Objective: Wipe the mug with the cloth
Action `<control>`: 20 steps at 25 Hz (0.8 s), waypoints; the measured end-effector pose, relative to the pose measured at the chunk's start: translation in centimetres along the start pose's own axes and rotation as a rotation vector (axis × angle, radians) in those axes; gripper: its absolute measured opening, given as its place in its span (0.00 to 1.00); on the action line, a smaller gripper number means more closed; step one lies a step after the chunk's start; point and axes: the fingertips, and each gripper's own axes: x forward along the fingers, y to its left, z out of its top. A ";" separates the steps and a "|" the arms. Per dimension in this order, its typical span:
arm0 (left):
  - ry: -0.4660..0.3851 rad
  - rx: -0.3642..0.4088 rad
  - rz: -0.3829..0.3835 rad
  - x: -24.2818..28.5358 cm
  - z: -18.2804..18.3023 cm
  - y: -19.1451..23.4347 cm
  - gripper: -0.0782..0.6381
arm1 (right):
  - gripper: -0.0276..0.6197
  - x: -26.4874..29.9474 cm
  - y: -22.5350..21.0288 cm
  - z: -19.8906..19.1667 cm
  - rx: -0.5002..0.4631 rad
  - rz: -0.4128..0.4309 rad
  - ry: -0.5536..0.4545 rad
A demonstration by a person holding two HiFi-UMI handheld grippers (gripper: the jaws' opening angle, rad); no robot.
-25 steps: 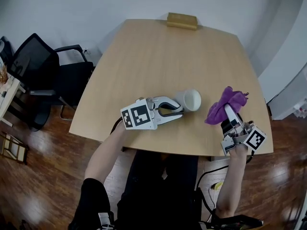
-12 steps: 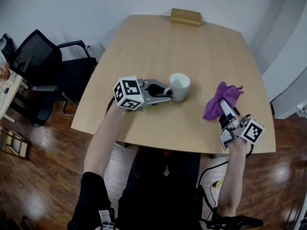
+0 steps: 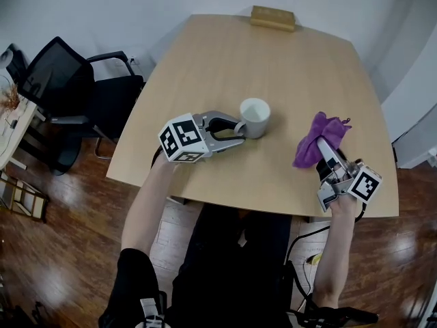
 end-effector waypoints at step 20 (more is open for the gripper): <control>-0.042 0.068 -0.241 4.6 3.1 -6.8 0.26 | 0.18 -1.3 1.6 0.2 -0.011 0.012 -0.029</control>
